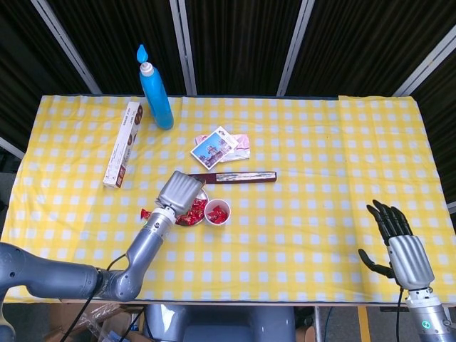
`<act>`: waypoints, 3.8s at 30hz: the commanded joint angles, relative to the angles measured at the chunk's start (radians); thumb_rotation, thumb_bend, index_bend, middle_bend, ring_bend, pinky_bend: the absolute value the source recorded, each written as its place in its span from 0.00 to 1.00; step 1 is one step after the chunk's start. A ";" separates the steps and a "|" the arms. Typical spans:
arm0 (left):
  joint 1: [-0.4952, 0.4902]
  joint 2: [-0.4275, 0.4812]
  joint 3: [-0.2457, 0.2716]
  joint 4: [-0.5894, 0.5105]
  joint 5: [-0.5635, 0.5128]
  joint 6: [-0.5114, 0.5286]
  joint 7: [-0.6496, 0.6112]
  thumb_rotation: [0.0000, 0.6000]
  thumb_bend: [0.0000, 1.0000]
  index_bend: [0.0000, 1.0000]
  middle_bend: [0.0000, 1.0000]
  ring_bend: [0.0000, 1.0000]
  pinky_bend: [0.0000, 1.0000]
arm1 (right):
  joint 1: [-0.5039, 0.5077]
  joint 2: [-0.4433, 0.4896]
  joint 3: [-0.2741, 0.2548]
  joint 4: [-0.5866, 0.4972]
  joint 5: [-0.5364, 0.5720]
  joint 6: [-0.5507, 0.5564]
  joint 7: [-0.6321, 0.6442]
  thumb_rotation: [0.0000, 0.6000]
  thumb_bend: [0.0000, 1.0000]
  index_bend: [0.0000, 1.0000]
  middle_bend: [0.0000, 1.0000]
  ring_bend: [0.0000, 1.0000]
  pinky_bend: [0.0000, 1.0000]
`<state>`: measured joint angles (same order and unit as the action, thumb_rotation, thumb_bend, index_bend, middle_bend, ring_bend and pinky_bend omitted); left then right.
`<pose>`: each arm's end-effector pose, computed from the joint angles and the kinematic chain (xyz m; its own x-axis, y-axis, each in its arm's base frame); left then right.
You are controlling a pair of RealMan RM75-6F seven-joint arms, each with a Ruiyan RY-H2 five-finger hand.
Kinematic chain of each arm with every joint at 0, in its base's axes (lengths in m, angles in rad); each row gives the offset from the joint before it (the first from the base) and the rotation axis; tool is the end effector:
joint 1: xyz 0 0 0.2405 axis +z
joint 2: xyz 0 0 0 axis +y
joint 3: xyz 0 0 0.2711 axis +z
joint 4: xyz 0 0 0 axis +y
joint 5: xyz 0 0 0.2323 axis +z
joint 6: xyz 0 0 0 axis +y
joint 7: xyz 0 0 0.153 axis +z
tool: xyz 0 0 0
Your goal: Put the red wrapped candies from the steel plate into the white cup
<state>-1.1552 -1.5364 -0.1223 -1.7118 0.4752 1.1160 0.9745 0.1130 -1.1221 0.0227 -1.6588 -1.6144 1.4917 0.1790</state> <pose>-0.0533 0.3702 -0.0510 0.7559 0.2155 0.6181 0.6409 -0.4358 -0.6319 -0.3029 -0.1932 0.1303 0.1897 -0.0425 0.9809 -0.9725 -0.1454 0.1818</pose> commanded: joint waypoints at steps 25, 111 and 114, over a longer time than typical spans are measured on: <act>-0.018 -0.103 0.054 0.152 -0.069 -0.091 0.022 1.00 0.19 0.30 0.30 0.89 0.98 | 0.002 0.005 0.002 -0.004 0.005 -0.004 0.013 1.00 0.39 0.00 0.00 0.00 0.00; -0.055 -0.056 -0.052 0.016 0.038 -0.028 0.024 1.00 0.41 0.55 0.62 0.89 0.98 | 0.001 0.007 0.003 -0.010 0.006 -0.004 0.021 1.00 0.39 0.00 0.00 0.00 0.00; -0.064 -0.076 -0.052 0.024 0.035 -0.029 0.027 1.00 0.41 0.55 0.61 0.89 0.98 | 0.001 0.008 0.002 -0.010 0.005 -0.004 0.023 1.00 0.39 0.00 0.00 0.00 0.00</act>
<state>-1.2156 -1.6081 -0.1746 -1.6907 0.5125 1.0879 0.9997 0.1145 -1.1143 0.0252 -1.6690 -1.6097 1.4876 0.2022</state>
